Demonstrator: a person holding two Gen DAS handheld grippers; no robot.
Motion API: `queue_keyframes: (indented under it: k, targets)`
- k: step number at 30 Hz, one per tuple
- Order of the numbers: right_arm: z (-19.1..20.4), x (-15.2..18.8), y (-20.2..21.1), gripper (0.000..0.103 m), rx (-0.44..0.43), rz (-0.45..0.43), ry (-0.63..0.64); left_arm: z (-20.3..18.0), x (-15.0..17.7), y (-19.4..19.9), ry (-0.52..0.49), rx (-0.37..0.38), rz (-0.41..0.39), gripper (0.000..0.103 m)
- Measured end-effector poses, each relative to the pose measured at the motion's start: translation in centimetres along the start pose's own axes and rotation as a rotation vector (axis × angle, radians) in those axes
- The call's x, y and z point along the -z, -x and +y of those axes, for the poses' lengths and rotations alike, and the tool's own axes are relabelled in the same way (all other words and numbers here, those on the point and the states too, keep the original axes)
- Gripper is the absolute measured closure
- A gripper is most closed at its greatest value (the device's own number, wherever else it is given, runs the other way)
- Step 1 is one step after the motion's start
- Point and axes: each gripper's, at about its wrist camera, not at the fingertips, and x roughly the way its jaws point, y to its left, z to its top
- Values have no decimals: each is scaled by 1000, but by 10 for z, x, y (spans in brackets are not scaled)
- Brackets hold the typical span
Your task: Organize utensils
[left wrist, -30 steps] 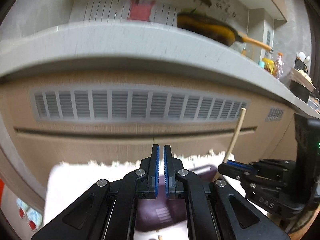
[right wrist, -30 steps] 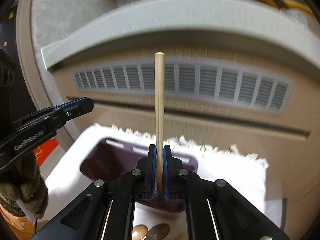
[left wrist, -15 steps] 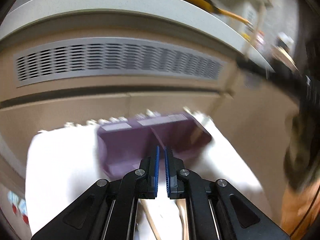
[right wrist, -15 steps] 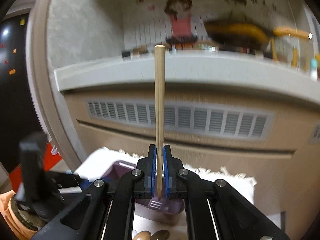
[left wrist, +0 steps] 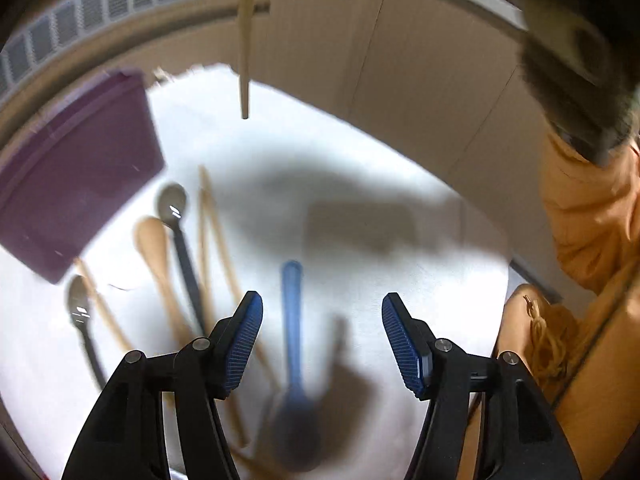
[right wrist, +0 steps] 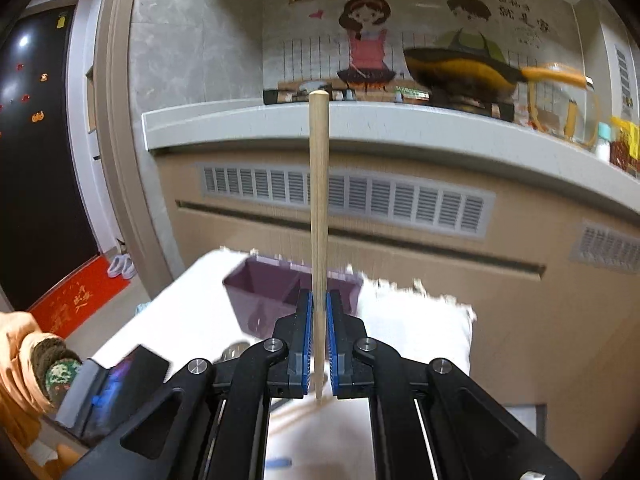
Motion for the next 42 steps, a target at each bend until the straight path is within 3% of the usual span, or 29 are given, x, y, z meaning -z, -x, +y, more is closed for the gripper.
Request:
queue_keyframes:
  k: [6, 11, 12, 13, 16, 19, 23, 29, 35, 39, 42]
  targets:
    - [-16, 29, 10, 96, -11, 29, -46, 16, -23, -32, 109, -23, 76, 65]
    - [-26, 45, 14, 96, -17, 46, -64, 15, -30, -55, 96, -85, 148, 69]
    - [-27, 47, 15, 96, -20, 47, -68, 13, -32, -57, 95, -113, 160, 75]
    - [-28, 48, 16, 96, -22, 47, -72, 13, -32, -57, 101, -134, 159, 88]
    - [-29, 50, 20, 96, -29, 43, -79, 15, -31, -56, 139, -179, 145, 88]
    - [-25, 50, 29, 96, -32, 32, -74, 10, -24, -27, 174, -225, 33, 88]
    - [-18, 48, 38, 96, -27, 29, -50, 1, -9, 48, 220, -264, -182, 88]
    - [0, 27, 56, 96, -22, -22, -6, 1, -13, 153, 243, -379, -475, 88]
    - [12, -54, 82, 96, 13, -178, 59, 18, -72, 246, 201, -538, -699, 88]
    - [12, -123, 80, 96, 68, -249, 67, 36, -111, 299, 200, -637, -776, 88]
    - [6, -156, 66, 96, 76, -258, 41, 56, -129, 323, 216, -687, -809, 88]
